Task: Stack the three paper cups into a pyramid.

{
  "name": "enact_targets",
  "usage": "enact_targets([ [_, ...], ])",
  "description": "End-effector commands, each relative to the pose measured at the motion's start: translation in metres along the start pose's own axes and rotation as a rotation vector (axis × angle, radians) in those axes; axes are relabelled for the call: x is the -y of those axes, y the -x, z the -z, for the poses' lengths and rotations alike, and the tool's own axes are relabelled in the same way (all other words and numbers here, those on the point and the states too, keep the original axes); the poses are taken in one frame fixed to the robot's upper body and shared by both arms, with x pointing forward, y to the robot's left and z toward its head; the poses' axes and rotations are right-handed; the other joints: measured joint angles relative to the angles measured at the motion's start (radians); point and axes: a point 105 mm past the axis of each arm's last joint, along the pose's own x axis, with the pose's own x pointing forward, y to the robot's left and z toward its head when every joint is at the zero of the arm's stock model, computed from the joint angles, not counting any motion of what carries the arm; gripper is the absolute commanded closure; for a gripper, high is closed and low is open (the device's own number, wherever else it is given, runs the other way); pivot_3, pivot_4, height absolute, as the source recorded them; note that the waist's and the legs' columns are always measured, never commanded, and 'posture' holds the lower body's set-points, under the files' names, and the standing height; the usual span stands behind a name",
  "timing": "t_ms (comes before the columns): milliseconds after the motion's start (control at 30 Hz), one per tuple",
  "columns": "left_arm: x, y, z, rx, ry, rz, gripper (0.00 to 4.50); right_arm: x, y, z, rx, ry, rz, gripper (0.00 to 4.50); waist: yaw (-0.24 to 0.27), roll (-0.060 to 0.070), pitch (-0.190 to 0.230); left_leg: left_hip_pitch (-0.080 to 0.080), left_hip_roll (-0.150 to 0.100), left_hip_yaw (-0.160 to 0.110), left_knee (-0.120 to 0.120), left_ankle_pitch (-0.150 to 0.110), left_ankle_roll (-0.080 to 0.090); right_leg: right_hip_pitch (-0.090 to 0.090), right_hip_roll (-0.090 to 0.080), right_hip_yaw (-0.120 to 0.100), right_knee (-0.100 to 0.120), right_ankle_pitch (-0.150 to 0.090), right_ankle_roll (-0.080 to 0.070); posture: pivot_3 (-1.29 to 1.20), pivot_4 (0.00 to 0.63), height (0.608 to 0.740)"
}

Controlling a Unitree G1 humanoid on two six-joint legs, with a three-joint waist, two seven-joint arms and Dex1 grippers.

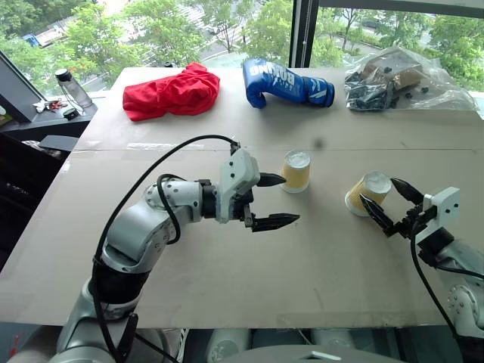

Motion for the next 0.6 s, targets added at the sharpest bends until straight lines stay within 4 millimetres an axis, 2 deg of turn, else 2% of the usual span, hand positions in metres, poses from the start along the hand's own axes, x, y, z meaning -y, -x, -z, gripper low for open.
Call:
enact_targets([
  [33,0.002,0.005,-0.013,0.037,-0.033,-0.018,0.05,0.003,-0.001,0.000,0.014,0.012,0.005,0.00,0.001,0.000,0.000,0.000,0.000,0.000,0.000,0.000,0.000,0.000,0.000,0.000,0.000,0.000,0.000,0.00,0.150,0.740],
  [167,-0.001,0.007,-0.015,0.049,-0.036,-0.062,0.05,0.003,-0.008,0.001,0.038,0.013,0.000,0.00,0.000,0.000,0.000,0.000,0.000,0.000,0.000,0.000,0.000,0.000,0.000,0.000,0.000,0.000,0.000,0.00,0.150,0.740],
  [200,-0.001,0.008,-0.015,0.052,-0.032,-0.069,0.00,0.004,-0.011,0.000,0.041,0.014,0.000,0.42,-0.002,0.000,0.000,0.000,0.000,0.000,0.000,0.000,0.000,0.000,0.000,0.000,0.000,0.000,0.000,0.00,0.150,0.740],
  [233,0.000,0.008,-0.015,0.054,-0.030,-0.072,0.00,0.004,-0.012,-0.001,0.047,0.017,-0.001,0.55,-0.003,0.000,0.000,0.000,0.000,0.000,0.000,0.000,0.000,-0.001,0.000,0.001,0.000,0.000,0.000,0.00,0.150,0.740],
  [267,0.001,0.009,-0.015,0.055,-0.027,-0.074,0.00,0.005,-0.013,-0.002,0.051,0.019,-0.002,0.90,-0.003,0.000,0.000,0.000,0.000,0.001,0.000,0.000,0.000,-0.001,0.000,0.001,0.000,0.000,0.000,0.00,0.150,0.740],
  [367,0.001,0.012,-0.014,0.053,-0.014,-0.095,0.00,0.004,-0.017,-0.006,0.071,0.014,-0.013,2.24,-0.002,0.000,0.000,0.000,0.000,0.000,0.000,0.000,0.000,-0.001,0.000,0.001,0.000,0.000,0.000,0.00,0.150,0.740],
  [400,0.001,0.013,-0.014,0.054,-0.011,-0.101,0.00,0.002,-0.018,-0.006,0.072,0.012,-0.020,2.42,-0.001,0.000,0.000,0.000,0.000,0.000,0.000,0.000,0.000,-0.001,0.000,0.001,0.000,0.000,0.000,0.00,0.150,0.740],
  [600,0.005,0.022,-0.006,0.040,0.028,-0.156,0.00,-0.014,-0.031,-0.012,0.067,0.043,-0.116,2.52,-0.006,0.000,0.001,0.000,0.000,0.001,0.000,0.000,0.000,-0.001,0.000,0.002,0.000,0.000,0.000,0.00,0.150,0.740],
])
